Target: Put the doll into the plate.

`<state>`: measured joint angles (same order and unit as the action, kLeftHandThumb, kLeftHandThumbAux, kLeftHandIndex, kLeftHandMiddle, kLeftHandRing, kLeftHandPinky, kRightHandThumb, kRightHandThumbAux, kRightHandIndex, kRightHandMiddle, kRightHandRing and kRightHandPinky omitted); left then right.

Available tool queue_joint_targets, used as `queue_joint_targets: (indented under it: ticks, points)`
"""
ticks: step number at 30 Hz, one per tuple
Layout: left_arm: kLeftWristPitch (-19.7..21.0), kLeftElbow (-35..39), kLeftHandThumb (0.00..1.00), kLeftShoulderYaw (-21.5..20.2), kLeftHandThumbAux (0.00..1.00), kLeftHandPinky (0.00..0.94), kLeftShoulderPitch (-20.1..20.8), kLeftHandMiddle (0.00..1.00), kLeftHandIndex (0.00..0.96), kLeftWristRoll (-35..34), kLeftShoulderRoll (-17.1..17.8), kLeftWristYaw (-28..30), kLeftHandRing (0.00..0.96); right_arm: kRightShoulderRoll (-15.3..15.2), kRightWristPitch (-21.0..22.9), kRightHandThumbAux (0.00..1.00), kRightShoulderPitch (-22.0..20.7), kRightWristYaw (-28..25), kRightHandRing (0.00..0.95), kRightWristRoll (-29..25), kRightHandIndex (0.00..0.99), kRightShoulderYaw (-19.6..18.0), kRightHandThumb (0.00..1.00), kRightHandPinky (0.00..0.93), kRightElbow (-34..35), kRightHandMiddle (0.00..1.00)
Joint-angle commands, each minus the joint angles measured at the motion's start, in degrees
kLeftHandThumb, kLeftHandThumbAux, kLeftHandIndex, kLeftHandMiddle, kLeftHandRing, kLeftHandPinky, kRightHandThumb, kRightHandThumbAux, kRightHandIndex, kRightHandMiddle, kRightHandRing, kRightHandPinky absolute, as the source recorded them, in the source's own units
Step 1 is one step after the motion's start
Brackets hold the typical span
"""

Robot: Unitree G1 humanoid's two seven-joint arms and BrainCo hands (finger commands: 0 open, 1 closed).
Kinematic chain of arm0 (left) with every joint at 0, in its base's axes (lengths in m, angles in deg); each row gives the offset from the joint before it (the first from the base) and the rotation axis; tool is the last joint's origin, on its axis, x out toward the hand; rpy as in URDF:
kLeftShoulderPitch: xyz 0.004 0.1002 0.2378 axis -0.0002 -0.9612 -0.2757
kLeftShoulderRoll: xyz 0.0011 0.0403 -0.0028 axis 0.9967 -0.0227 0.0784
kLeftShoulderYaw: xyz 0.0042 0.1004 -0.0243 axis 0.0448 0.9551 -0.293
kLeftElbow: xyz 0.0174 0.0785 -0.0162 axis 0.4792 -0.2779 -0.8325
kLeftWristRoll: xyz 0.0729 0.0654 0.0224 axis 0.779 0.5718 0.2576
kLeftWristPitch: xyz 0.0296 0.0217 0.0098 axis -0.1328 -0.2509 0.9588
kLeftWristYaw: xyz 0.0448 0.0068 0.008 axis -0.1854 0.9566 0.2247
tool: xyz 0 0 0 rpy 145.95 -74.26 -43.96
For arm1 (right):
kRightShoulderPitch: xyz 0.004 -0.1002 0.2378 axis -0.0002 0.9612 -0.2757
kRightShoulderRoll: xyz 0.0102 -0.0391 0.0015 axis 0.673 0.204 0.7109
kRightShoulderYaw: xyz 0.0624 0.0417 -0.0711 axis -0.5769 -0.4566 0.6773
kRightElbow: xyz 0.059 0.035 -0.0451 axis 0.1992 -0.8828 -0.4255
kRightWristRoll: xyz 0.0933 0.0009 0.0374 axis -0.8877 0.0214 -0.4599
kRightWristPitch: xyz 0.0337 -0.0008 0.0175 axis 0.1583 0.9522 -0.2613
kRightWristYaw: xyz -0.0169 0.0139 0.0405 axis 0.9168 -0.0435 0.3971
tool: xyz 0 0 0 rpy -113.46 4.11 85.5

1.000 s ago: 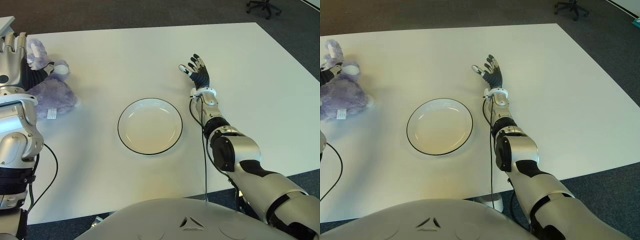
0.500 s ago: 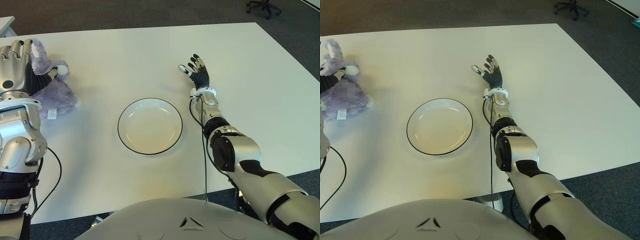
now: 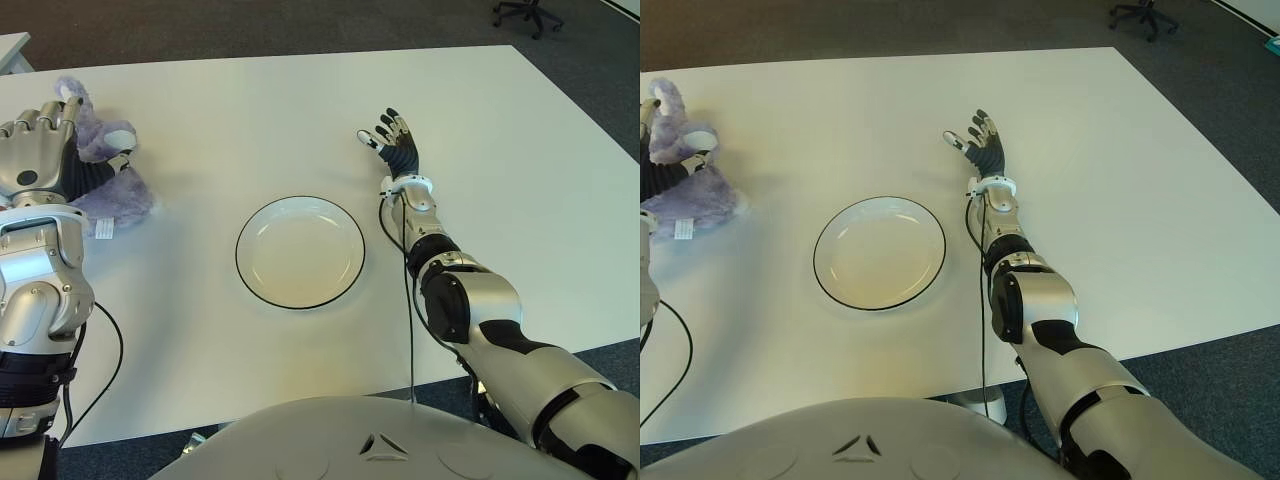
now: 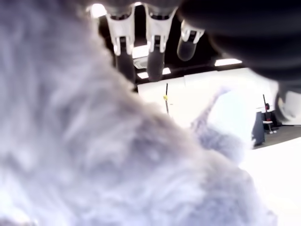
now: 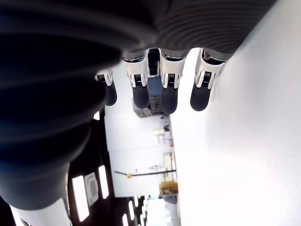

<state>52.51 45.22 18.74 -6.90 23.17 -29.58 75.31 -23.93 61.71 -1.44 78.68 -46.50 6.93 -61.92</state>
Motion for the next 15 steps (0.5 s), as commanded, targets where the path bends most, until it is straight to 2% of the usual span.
queue_joint_targets:
  ticks: [1,4,12,15]
  points:
    - [-0.5,0.6,0.169,0.2,0.271,0.227,-1.5,0.172,0.070,0.8,0.9,2.6,0.205,0.6,3.8,0.764,4.6,0.3,0.081,0.1,0.038,0.0,0.073,0.096,-3.2,0.081]
    - [-0.3,1.5,0.159,0.2,0.273,0.176,-2.2,0.154,0.065,1.3,0.7,3.4,0.172,0.5,3.9,0.760,4.6,0.4,0.081,0.1,0.037,0.0,0.078,0.104,-3.2,0.081]
    - [0.8,2.7,0.170,0.0,0.289,0.187,-2.7,0.118,0.054,2.1,-0.6,4.4,0.140,0.4,4.0,0.755,4.6,0.4,0.088,0.1,0.041,0.0,0.078,0.111,-3.2,0.090]
    - [1.4,3.0,0.177,0.0,0.286,0.314,-2.9,0.115,0.051,2.2,-1.0,4.6,0.170,0.4,4.1,0.754,4.5,0.4,0.091,0.1,0.043,-0.1,0.079,0.112,-3.2,0.091]
